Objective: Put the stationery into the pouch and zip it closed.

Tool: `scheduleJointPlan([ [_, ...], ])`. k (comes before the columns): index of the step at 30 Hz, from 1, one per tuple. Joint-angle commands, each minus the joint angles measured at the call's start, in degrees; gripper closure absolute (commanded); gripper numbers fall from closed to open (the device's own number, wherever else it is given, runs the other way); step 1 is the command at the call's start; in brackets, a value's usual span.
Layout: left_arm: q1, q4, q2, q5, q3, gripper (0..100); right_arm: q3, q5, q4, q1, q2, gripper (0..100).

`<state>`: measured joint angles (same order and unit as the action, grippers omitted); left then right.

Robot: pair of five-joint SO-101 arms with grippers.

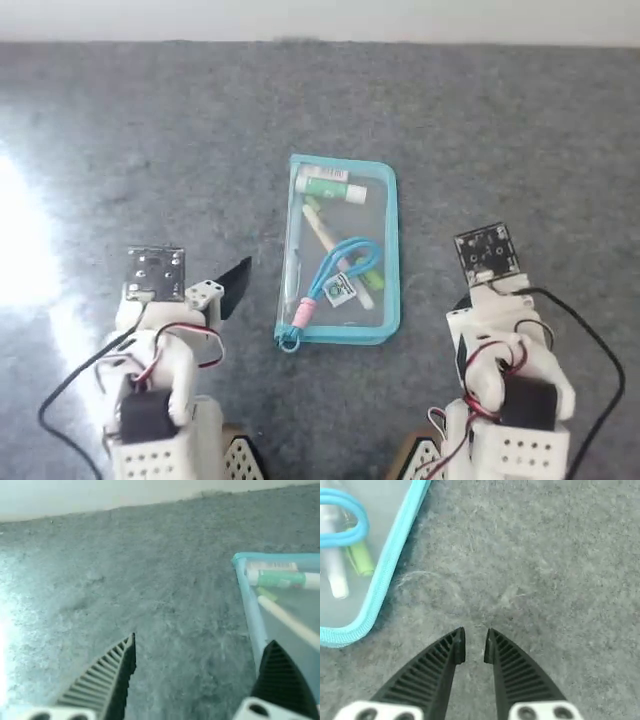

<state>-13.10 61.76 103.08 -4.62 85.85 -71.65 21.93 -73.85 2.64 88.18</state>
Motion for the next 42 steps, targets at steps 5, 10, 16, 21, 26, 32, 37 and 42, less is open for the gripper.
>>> scheduleJointPlan([
  [5,-0.1,-4.0,0.8,0.4,10.7,63,-17.5,-0.4,8.0,0.6,6.5,92.3],
  [10,0.0,1.8,0.9,0.4,10.6,63,-25.0,-0.4,9.2,2.4,13.0,92.3],
  [16,0.1,9.8,1.1,0.6,10.5,63,-24.8,-0.4,4.2,3.9,15.8,92.1],
  [21,0.1,10.5,1.1,0.6,10.5,63,-24.8,-0.4,4.3,3.8,15.7,92.0],
  [26,0.1,10.5,1.1,0.6,10.5,63,-24.8,-0.4,4.4,3.8,15.7,92.0],
  [32,0.1,10.5,1.1,0.6,10.5,63,-24.8,-0.4,5.2,3.8,15.5,92.0],
  [37,0.1,10.5,1.1,0.6,10.5,63,-24.8,-0.4,5.4,3.8,15.4,92.0],
  [42,0.1,10.5,1.1,0.6,10.5,63,-24.8,-0.4,5.4,3.8,15.4,92.0],
])
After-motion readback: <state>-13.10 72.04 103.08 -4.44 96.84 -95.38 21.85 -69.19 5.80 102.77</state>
